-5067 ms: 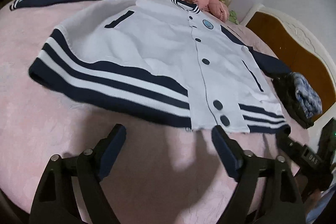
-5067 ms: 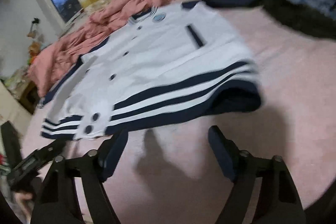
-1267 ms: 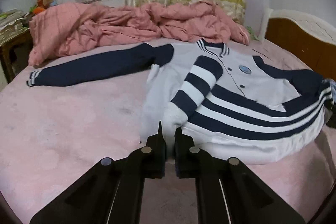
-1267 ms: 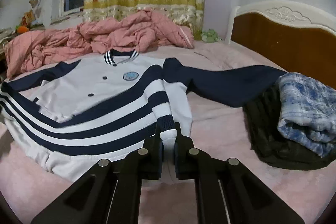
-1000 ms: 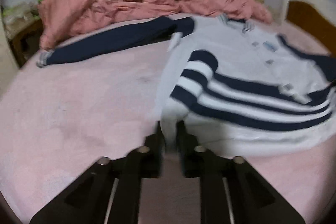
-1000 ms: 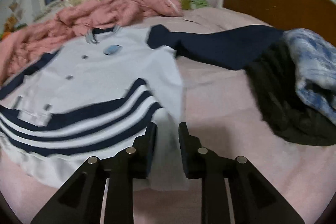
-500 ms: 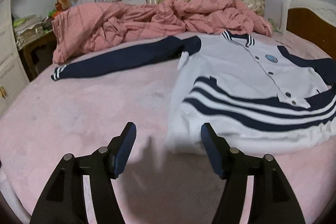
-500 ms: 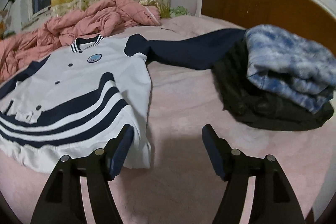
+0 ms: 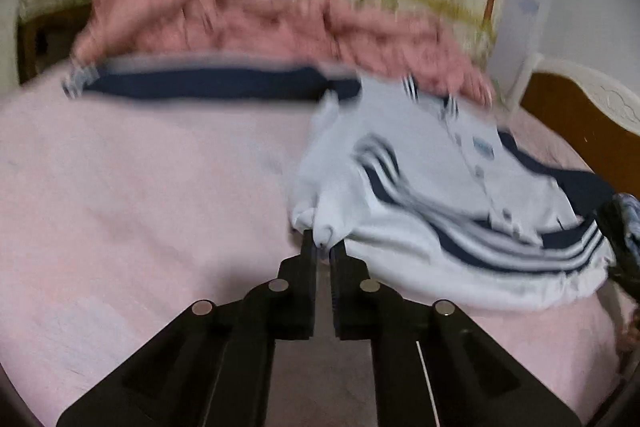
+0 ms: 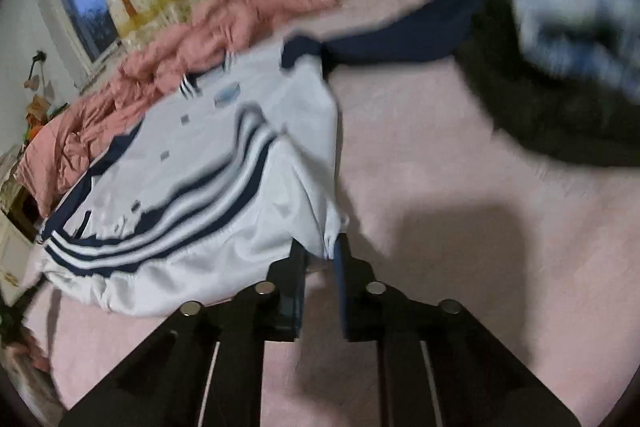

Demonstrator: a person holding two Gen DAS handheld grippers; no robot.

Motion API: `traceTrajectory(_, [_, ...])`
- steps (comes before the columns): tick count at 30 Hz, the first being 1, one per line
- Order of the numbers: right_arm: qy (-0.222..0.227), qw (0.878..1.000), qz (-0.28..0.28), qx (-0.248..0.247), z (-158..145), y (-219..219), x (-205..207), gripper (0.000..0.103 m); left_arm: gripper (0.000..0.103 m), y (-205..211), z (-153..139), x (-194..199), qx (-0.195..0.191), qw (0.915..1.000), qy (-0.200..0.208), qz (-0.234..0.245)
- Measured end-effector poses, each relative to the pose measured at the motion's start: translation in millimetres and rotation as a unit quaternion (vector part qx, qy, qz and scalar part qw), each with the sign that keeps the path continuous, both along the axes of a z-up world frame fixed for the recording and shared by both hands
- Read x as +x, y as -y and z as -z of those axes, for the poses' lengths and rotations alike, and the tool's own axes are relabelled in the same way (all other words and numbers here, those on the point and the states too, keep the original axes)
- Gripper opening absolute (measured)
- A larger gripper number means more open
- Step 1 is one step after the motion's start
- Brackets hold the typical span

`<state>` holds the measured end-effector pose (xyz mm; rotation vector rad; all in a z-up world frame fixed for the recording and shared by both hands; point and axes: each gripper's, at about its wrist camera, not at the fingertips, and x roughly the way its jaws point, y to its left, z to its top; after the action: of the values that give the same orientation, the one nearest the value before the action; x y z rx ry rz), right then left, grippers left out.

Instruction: Fold large clothes

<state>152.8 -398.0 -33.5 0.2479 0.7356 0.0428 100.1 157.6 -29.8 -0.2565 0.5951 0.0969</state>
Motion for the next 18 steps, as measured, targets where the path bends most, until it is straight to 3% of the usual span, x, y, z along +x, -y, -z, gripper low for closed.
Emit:
traceTrajectory(3, [0.076, 0.995, 0.004, -0.061, -30.0, -12.0, -20.8, 0.005, 0.006, 4.9, -16.9, -4.7, 0.024, 0.9995, 0.022, -0.003])
traceTrajectory(5, [0.065, 0.995, 0.011, -0.073, -30.6, -10.6, -18.1, 0.005, 0.013, 13.1, -10.3, 1.8, 0.077, 0.9970, -0.001, -0.009])
traceTrajectory(7, [0.033, 0.995, 0.047, -0.087, -19.4, -3.0, -10.7, 0.006, 0.042, 13.8, 0.9, 8.8, 0.115, 0.9924, -0.029, -0.033])
traceTrajectory(11, [0.020, 0.992, 0.085, -0.096, -14.6, 8.5, -10.9, 0.006, 0.048, 3.1, -4.3, -1.4, 0.090, 0.9953, 0.000, -0.035])
traceTrajectory(13, [0.032, 0.992, 0.090, -0.087, -20.1, 13.1, -13.9, 0.006, 0.068, 1.1, -12.6, -7.8, 0.087, 0.9950, 0.030, -0.038])
traceTrajectory(18, [0.054, 0.994, 0.051, -0.076, -29.0, -1.3, -24.0, 0.010, 0.086, 9.9, -25.3, -16.5, 0.063, 0.9959, 0.065, -0.008])
